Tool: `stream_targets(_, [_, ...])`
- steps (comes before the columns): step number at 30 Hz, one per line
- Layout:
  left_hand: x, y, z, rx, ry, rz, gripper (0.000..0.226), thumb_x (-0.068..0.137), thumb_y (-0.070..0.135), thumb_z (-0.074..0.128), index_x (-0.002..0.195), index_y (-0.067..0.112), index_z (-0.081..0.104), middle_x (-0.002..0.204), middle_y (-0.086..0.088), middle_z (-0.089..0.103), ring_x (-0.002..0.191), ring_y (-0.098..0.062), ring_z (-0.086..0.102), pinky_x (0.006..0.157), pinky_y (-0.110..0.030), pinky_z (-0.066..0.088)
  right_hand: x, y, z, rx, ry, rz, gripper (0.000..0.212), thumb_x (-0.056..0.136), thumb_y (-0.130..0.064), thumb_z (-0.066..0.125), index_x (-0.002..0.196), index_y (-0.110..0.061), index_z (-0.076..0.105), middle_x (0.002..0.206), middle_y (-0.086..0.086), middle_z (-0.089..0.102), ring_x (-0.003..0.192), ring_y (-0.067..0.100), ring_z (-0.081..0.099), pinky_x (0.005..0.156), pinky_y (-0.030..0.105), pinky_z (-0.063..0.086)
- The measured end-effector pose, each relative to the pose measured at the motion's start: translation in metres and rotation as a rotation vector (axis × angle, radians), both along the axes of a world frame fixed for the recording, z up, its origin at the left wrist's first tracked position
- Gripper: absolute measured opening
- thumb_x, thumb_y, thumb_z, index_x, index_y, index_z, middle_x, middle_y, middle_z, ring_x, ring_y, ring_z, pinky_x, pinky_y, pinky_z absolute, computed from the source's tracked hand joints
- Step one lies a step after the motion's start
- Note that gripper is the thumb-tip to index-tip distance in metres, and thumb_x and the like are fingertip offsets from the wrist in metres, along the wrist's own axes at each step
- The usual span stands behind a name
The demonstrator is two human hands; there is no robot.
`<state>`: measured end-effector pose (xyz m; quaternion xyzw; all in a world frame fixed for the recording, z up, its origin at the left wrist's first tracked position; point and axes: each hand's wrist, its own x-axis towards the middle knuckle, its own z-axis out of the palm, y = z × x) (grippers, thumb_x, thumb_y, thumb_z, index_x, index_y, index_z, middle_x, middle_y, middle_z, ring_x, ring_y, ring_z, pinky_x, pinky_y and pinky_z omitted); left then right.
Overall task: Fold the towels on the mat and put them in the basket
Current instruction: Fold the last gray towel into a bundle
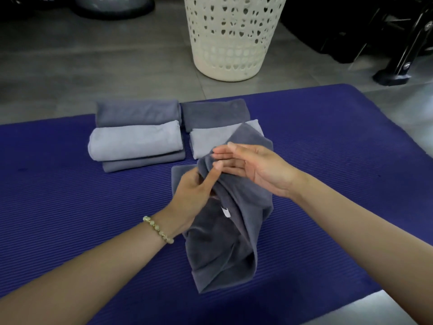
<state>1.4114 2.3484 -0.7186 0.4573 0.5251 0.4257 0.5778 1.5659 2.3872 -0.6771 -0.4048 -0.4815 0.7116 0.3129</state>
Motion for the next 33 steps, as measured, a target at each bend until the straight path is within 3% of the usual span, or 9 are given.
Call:
stream_targets(4, [-0.021,0.002,-0.004,0.029,0.072,0.109,0.04,0.096,0.028,0.053,0.099,-0.009,0.066,0.084,-0.019,0.069,0.074,-0.021,0.066,0.068,-0.026,0.053,-0.026,0.004,-0.002,0.204,-0.192,0.012,0.028,0.101,-0.017,0.043,0.119,-0.006,0.06,0.116,0.007,0.066,0.103,0.011,0.064,0.087,0.02,0.052])
stream_targets(8, [-0.04,0.005,0.0,0.072,0.112,0.043,0.042,0.095,0.024,0.055,0.094,-0.018,0.061,0.083,-0.033,0.065,0.071,-0.026,0.058,0.059,-0.023,0.049,-0.035,0.014,-0.004,0.548,-0.493,0.102,0.019,0.098,-0.022,0.052,0.111,-0.02,0.066,0.117,-0.006,0.064,0.112,0.002,0.055,0.1,0.015,0.039])
stream_targets(11, [-0.051,0.007,0.003,0.081,0.138,-0.051,0.044,0.094,0.027,0.055,0.094,-0.017,0.061,0.084,-0.035,0.064,0.068,-0.025,0.057,0.057,-0.025,0.047,-0.036,0.017,-0.009,0.591,-0.521,0.175,0.018,0.095,-0.024,0.057,0.105,-0.013,0.067,0.105,-0.004,0.068,0.105,0.006,0.059,0.097,0.017,0.042])
stream_targets(17, [-0.061,0.006,0.005,0.026,0.151,-0.123,0.035,0.096,0.027,0.053,0.072,0.004,0.063,0.051,0.006,0.056,0.046,-0.001,0.046,0.048,-0.014,0.039,-0.034,0.02,-0.011,0.663,-0.507,0.141,0.012,0.089,-0.02,0.065,0.085,-0.009,0.061,0.082,0.005,0.062,0.079,0.006,0.055,0.08,0.013,0.044])
stream_targets(20, [-0.06,0.006,0.007,0.037,0.157,-0.121,0.041,0.096,0.031,0.051,0.074,0.0,0.065,0.055,-0.001,0.061,0.052,-0.006,0.051,0.05,-0.02,0.044,-0.033,0.019,-0.009,0.702,-0.496,0.133,0.012,0.089,-0.013,0.065,0.086,-0.004,0.059,0.079,-0.009,0.057,0.078,-0.004,0.054,0.08,0.009,0.041])
stream_targets(23, [-0.058,0.009,0.007,0.047,0.146,-0.115,0.054,0.097,0.038,0.046,0.096,-0.013,0.064,0.086,-0.025,0.07,0.074,-0.021,0.062,0.078,-0.04,0.053,-0.032,0.018,-0.008,0.772,-0.536,0.103,0.015,0.09,-0.014,0.063,0.087,-0.001,0.057,0.079,-0.009,0.055,0.077,-0.004,0.052,0.078,0.008,0.039])
stream_targets(28, [-0.059,0.015,0.007,-0.031,0.067,0.028,0.049,0.102,0.04,0.035,0.089,0.012,0.073,0.087,-0.003,0.075,0.084,-0.007,0.069,0.076,-0.016,0.052,-0.022,0.016,0.01,0.788,-0.702,0.13,0.017,0.096,-0.022,0.054,0.084,-0.011,0.047,0.073,0.003,0.053,0.069,0.017,0.049,0.069,0.021,0.041])
stream_targets(31, [-0.066,0.021,0.005,-0.084,-0.024,0.027,0.052,0.102,0.045,0.03,0.107,0.015,0.072,0.105,-0.007,0.073,0.102,-0.012,0.067,0.096,-0.031,0.049,-0.021,0.009,0.029,0.666,-0.611,0.293,0.021,0.095,-0.018,0.055,0.078,-0.016,0.044,0.062,-0.013,0.047,0.061,0.002,0.045,0.066,0.017,0.04])
stream_targets(33, [-0.063,0.018,0.008,-0.097,-0.06,-0.009,0.059,0.101,0.05,0.031,0.094,0.013,0.075,0.092,-0.016,0.073,0.091,-0.014,0.065,0.091,-0.035,0.052,-0.028,0.003,0.034,0.599,-0.51,0.406,0.019,0.095,-0.013,0.055,0.079,-0.011,0.044,0.057,-0.012,0.045,0.056,0.001,0.04,0.062,0.013,0.038])
